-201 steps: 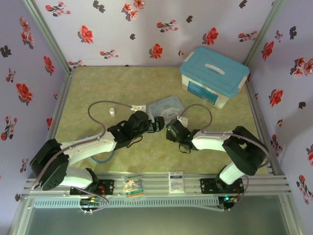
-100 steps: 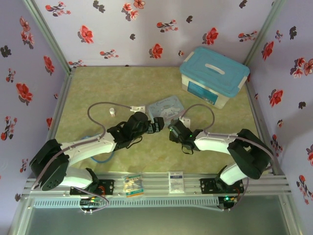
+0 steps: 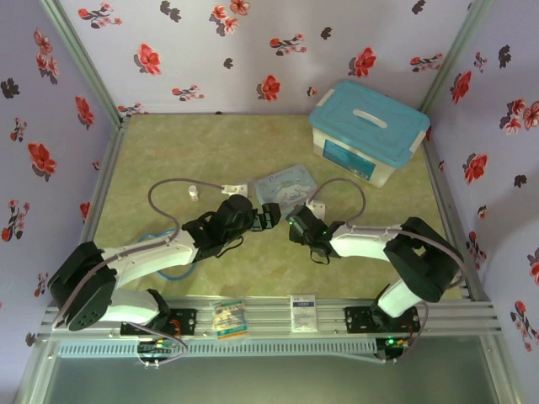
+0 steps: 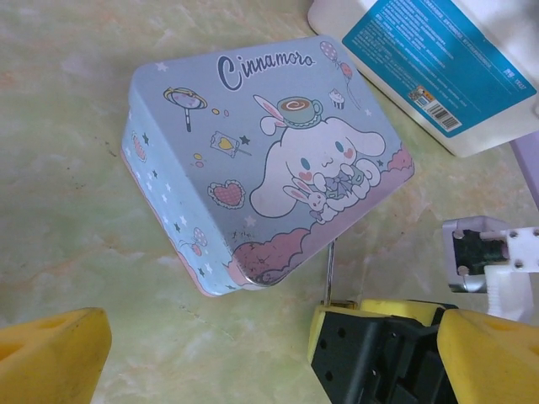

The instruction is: Unlock a padlock with a key

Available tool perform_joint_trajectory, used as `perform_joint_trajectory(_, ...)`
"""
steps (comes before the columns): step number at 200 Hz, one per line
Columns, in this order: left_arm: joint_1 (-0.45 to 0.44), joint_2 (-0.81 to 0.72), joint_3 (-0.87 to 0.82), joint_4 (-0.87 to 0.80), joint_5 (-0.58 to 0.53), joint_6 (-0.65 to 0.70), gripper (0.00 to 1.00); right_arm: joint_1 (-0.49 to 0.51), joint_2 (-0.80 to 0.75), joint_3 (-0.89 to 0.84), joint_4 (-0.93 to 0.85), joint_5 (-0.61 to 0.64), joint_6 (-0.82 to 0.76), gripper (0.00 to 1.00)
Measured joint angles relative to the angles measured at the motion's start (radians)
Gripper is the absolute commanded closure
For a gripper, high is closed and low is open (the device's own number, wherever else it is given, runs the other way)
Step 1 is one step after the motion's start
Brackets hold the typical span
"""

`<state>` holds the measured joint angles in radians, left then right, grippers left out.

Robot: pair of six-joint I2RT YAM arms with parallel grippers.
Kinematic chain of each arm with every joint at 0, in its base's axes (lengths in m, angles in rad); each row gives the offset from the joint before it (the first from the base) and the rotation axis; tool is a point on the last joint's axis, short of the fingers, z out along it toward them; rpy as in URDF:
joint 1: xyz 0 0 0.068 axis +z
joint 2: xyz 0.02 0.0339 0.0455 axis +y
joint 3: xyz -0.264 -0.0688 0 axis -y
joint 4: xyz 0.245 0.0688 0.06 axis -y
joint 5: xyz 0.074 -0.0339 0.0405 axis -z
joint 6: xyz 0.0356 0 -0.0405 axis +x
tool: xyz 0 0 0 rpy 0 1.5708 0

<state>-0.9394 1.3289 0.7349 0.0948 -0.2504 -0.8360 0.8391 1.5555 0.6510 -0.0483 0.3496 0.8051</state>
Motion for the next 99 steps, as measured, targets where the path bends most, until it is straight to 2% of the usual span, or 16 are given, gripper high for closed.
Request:
perform_joint_trajectory(42, 0.002, -0.020, -0.025, 0.003, 0.000, -0.007, 0.00, 0.009, 0.010, 0.001, -0.007, 0.037, 0.000, 0.52)
perform_joint_trajectory(78, 0.003, -0.020, -0.033, 0.003, -0.001, -0.015, 0.00, 0.023, 0.016, 0.007, -0.031, 0.066, -0.009, 0.67)
perform_joint_trajectory(99, 0.005, -0.020, -0.033, 0.002, -0.002, -0.014, 0.00, 0.023, 0.011, -0.004, -0.012, 0.071, -0.008, 0.71)
